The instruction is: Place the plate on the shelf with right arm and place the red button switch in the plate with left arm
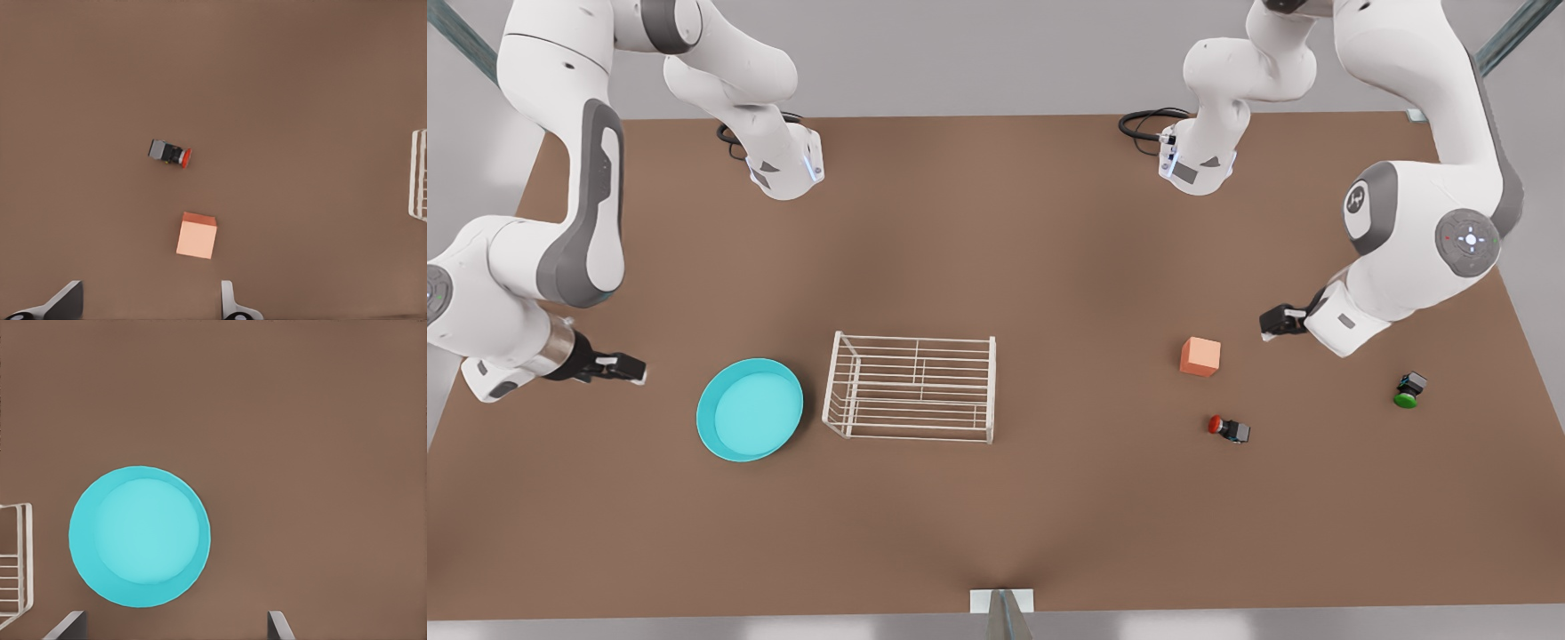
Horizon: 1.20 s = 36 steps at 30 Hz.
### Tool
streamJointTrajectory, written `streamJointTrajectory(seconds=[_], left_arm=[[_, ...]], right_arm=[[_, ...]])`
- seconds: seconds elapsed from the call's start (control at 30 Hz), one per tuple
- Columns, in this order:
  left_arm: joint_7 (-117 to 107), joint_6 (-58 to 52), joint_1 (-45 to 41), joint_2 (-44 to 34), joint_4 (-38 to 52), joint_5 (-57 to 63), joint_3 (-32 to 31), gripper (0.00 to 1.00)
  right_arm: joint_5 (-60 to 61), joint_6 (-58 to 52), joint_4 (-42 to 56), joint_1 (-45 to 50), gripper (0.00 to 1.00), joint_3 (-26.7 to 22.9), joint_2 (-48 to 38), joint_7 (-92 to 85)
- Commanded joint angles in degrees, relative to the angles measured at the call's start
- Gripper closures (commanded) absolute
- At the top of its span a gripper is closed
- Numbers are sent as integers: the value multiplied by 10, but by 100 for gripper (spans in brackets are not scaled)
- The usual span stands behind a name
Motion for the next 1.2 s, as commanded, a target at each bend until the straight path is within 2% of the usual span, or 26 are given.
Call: streamJointTrajectory(seconds=[0.0, 0.13, 0.27, 0.53, 0.67, 0.87, 1.17], left_arm=[[37, 30, 10, 0, 1, 1, 0, 0], [36, 28, 7, -1, -6, -1, -4, 0], [35, 27, 7, 0, -7, -1, -3, 0], [37, 16, 8, 0, -7, -1, -3, 0], [37, 16, 8, -1, -11, 0, -3, 0], [37, 16, 9, -1, -12, 0, -2, 0], [39, 5, 10, -1, -12, 0, 0, 0]], right_arm=[[1, 17, 0, 2, 0, 2, 0, -36], [0, -10, 0, 34, 0, 9, 39, -36], [2, -24, 9, 36, 0, 6, 39, -40], [105, 103, -8, -31, 0, 8, 125, -105], [169, 152, -7, -35, 0, 9, 159, -109], [186, 186, -5, -37, 3, 20, 205, -110], [186, 179, -25, -59, 7, 27, 232, -194]])
